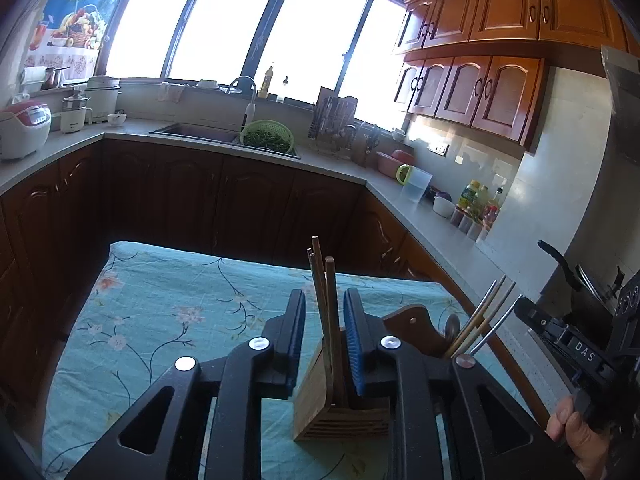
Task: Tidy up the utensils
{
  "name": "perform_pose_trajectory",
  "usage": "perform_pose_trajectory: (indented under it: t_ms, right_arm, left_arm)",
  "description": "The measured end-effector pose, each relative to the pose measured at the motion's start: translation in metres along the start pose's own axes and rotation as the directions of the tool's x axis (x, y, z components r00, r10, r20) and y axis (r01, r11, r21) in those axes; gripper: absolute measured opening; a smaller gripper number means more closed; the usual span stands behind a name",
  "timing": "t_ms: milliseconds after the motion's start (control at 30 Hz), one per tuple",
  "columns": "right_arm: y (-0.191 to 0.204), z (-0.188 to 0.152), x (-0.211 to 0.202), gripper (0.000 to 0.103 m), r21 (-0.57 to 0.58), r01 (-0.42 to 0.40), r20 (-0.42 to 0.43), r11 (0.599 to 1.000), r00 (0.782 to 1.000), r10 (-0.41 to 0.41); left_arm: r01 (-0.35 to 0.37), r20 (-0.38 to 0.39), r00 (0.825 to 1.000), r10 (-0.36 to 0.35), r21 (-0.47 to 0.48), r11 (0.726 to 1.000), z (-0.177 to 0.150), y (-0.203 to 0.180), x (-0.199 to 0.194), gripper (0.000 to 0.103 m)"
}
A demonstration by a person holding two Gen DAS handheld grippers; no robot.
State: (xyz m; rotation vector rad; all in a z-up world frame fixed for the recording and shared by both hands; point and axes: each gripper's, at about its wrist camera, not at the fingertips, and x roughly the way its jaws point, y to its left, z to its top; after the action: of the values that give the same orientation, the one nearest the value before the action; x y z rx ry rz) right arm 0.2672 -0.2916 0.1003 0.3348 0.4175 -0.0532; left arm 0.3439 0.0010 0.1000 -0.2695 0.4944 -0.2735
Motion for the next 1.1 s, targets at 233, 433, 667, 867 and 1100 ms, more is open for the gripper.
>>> perform_pose_trajectory:
  t_ms: [233, 433, 667, 867, 1100]
  right_arm:
    - [-0.007, -0.008, -0.033, 0.083, 0.031, -0.003, 0.063, 1.0, 0.998, 0.001]
    - [-0.011, -0.041, -0.055, 0.088, 0.062, -0.026, -0.006, 0.998, 1.0, 0.027]
    - [-0.006, -0.103, -0.083, 0.092, 0.022, -0.005, -0.12, 1.0, 0.993, 0.007]
    - [-0.003, -0.146, -0.113, 0.092, -0.015, 0.016, -0.148, 1.0, 0.989, -0.018]
    - [0.003, -0.16, -0.144, 0.092, -0.032, 0.018, -0.133, 0.999, 0.991, -0.022]
  left_arm:
    - [-0.02, 0.029, 0.999, 0.021, -0.02, 1.0, -0.013, 0.002, -0.027, 0.058]
    - [-0.039, 0.013, 0.999, 0.04, -0.063, 0.997, -0.055, 0.01, -0.065, 0.079]
    - [-0.069, -0.049, 0.997, 0.064, -0.113, 0.991, -0.116, 0.015, -0.116, 0.081]
    - [-0.095, -0.08, 0.993, 0.085, -0.126, 0.987, -0.146, 0.021, -0.156, 0.081]
    - [-0.115, -0.076, 0.992, 0.106, -0.128, 0.985, -0.163, 0.02, -0.195, 0.081]
